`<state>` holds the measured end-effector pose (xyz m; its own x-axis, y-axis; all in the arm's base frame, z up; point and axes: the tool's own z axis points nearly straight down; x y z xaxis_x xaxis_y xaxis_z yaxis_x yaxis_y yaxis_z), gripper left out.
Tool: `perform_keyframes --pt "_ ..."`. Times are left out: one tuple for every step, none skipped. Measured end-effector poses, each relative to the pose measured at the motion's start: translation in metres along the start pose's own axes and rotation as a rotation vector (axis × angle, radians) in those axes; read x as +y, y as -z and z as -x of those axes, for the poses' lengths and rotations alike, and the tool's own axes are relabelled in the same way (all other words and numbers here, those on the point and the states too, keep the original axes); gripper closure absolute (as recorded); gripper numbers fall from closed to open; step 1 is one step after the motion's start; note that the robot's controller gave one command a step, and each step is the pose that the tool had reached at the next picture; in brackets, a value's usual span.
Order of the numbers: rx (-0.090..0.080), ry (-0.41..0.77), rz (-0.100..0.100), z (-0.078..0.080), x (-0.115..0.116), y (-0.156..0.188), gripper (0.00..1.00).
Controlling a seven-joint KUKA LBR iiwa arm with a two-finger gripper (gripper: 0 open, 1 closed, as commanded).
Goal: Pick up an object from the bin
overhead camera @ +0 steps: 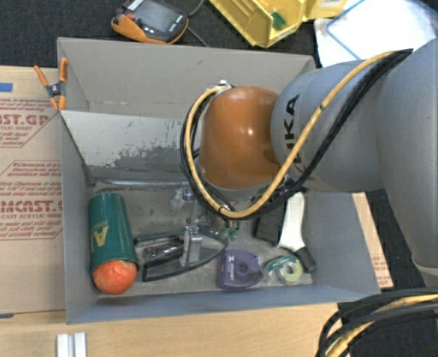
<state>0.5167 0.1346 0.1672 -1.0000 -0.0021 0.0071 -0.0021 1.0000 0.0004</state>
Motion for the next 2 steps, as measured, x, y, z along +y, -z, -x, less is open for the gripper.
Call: perform_keyframes --pt "-0.007 -0.002 0.001 0.002 -0.001 0.004 0.0" --pt "-0.005 0.204 0.0 -0.011 -0.021 -0.051 0.0"
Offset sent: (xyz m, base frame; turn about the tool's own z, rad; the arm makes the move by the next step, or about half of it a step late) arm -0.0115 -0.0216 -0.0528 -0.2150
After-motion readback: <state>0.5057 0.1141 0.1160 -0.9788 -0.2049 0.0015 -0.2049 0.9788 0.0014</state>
